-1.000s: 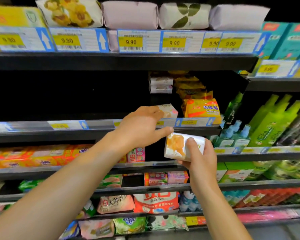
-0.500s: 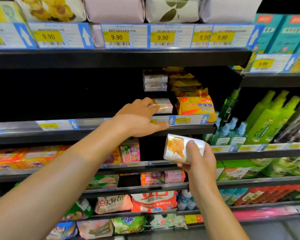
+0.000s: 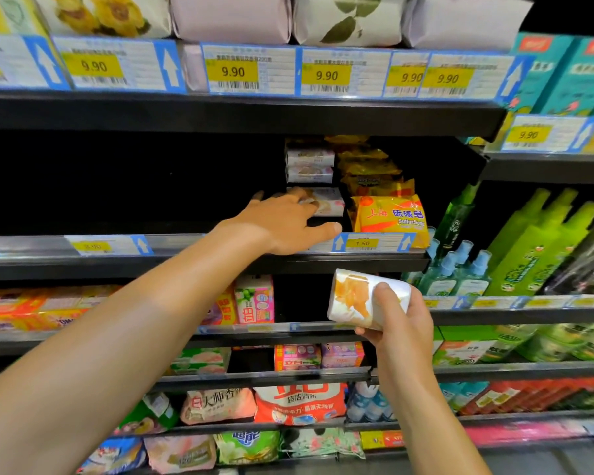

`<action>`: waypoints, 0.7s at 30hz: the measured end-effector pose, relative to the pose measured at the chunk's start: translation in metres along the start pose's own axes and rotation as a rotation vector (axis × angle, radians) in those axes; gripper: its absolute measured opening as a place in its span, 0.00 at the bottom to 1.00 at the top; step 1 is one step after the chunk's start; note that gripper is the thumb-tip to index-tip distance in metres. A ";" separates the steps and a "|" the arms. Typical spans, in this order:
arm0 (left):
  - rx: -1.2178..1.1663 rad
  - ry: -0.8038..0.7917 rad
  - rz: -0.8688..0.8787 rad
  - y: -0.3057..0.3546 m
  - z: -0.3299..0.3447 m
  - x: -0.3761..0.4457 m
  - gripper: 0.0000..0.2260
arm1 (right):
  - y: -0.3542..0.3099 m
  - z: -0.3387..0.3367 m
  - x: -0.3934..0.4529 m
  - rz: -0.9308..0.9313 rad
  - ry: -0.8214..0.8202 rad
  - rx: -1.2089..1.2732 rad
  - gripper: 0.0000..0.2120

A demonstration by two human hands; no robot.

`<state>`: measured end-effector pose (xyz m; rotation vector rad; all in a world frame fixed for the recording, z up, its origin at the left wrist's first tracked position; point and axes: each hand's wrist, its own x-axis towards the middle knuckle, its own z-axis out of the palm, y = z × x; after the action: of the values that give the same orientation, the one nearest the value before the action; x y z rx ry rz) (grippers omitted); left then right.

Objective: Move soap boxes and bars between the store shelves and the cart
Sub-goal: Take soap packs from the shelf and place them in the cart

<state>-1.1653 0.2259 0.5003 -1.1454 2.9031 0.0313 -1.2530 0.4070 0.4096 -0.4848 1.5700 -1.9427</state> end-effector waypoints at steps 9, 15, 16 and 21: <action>-0.223 0.300 0.138 0.006 0.005 -0.026 0.35 | -0.011 -0.004 0.000 -0.010 -0.027 0.080 0.08; -0.193 0.485 0.464 0.031 0.033 -0.075 0.35 | -0.030 0.010 -0.002 -0.069 -0.076 0.072 0.10; -0.204 0.518 0.442 0.031 0.038 -0.074 0.33 | -0.032 0.012 -0.002 -0.077 -0.090 0.064 0.09; -0.263 0.530 0.354 0.018 0.035 -0.072 0.28 | -0.039 0.016 0.000 -0.084 -0.167 0.032 0.09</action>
<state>-1.1246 0.2885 0.4674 -0.7271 3.6366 0.1380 -1.2512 0.4000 0.4514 -0.6912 1.4322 -1.9316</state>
